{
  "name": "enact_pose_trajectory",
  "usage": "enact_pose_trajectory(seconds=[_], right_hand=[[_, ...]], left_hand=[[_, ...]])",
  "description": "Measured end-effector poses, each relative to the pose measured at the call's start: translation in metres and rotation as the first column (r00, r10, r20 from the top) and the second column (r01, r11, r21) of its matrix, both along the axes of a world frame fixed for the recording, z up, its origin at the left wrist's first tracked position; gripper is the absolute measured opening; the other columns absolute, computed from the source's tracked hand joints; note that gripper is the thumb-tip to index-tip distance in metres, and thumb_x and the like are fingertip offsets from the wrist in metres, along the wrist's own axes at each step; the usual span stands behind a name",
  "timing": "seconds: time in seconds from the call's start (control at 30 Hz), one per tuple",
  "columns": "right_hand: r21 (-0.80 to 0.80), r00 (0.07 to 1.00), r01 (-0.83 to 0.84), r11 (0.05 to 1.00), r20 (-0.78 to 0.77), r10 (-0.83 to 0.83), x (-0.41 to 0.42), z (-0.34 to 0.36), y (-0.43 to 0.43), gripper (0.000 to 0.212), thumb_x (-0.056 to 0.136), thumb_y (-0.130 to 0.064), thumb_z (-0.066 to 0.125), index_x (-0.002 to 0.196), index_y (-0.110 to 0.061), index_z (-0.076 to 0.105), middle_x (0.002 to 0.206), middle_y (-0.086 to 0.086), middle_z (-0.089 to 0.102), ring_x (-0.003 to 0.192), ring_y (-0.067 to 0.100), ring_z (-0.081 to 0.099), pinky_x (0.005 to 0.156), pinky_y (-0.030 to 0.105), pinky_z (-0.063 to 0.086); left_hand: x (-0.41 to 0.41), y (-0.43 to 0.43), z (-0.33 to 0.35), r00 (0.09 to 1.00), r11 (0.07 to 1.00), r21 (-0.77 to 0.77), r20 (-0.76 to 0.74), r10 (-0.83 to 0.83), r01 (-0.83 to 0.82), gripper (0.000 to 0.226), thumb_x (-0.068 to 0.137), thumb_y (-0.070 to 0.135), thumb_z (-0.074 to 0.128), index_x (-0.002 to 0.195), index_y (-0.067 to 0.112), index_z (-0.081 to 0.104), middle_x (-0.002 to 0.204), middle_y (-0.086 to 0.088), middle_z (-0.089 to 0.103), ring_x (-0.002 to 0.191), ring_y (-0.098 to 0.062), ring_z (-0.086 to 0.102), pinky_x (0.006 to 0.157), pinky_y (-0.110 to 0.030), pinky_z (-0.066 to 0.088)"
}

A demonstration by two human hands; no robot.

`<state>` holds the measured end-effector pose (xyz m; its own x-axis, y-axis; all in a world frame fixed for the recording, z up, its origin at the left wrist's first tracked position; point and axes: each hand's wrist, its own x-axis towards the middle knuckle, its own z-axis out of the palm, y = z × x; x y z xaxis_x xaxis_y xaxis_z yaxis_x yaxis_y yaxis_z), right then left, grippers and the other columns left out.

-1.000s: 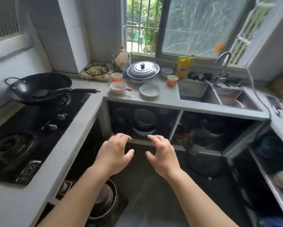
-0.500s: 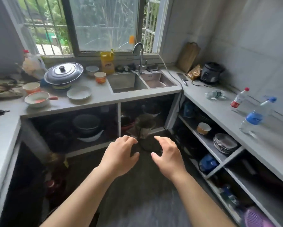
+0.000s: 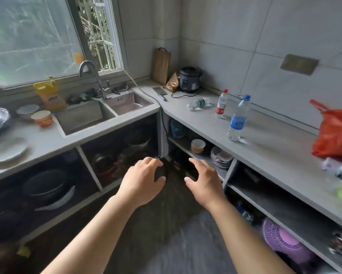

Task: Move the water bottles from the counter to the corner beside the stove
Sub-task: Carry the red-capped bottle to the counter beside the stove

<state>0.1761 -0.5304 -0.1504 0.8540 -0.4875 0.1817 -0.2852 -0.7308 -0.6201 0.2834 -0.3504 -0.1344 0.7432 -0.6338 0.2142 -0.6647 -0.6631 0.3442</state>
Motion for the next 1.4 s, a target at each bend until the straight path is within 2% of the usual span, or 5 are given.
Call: enact_pose_trajectory(seconds=[0.43,0.53,0.87,1.03,1.4], right_hand=[[-0.082,0.993,0.114,0.990,-0.031,-0.117,0.009,-0.017,-0.105,0.057,0.082,-0.015,0.080,0.135,-0.011,0.061,0.133,0.009,0.064,0.124,0.030,0.057,0.105,0.038,0.045],[-0.150,0.986,0.137,0.979,-0.074,-0.149,0.028,-0.024,-0.122,0.057,0.083,-0.014,0.077,0.137,-0.011,0.059,0.134,0.009,0.063,0.124,0.032,0.057,0.104,0.044,0.048],[-0.346,0.931,0.187,0.919,-0.236,-0.278,0.130,-0.015,-0.168,0.062,0.088,-0.024,0.070,0.145,-0.025,0.047,0.140,-0.003,0.056,0.124,0.023,0.051,0.101,0.038,0.045],[-0.361,0.904,0.236,0.902,-0.259,-0.340,0.153,-0.017,-0.184,0.054,0.085,-0.021,0.071,0.136,-0.021,0.054,0.132,-0.001,0.058,0.118,0.026,0.053,0.097,0.041,0.047],[-0.304,0.881,0.318,0.898,-0.254,-0.398,0.186,-0.029,-0.246,0.060,0.087,-0.025,0.074,0.142,-0.019,0.051,0.137,0.001,0.058,0.122,0.026,0.052,0.099,0.040,0.048]], left_hand=[[0.032,-0.136,-0.027,0.983,0.982,0.053,-0.031,-0.182,0.183,0.047,0.085,0.051,0.055,0.128,0.031,0.053,0.126,0.010,0.056,0.114,-0.015,0.051,0.089,-0.033,0.045],[0.056,-0.160,-0.038,0.970,0.970,0.052,-0.062,-0.234,0.238,0.047,0.086,0.051,0.055,0.130,0.032,0.052,0.128,0.010,0.055,0.114,-0.014,0.051,0.090,-0.033,0.045],[0.167,-0.239,-0.044,0.905,0.906,0.012,-0.062,-0.422,0.423,0.047,0.086,0.047,0.053,0.130,0.031,0.051,0.125,0.009,0.055,0.115,-0.016,0.050,0.089,-0.033,0.042],[0.201,-0.270,-0.043,0.868,0.867,0.028,-0.030,-0.496,0.497,0.048,0.085,0.047,0.056,0.129,0.027,0.052,0.122,0.006,0.056,0.115,-0.020,0.051,0.090,-0.035,0.041],[0.236,-0.327,-0.059,0.862,0.862,0.037,-0.058,-0.504,0.506,0.049,0.087,0.046,0.054,0.132,0.029,0.050,0.127,0.008,0.055,0.116,-0.018,0.050,0.095,-0.035,0.040]])
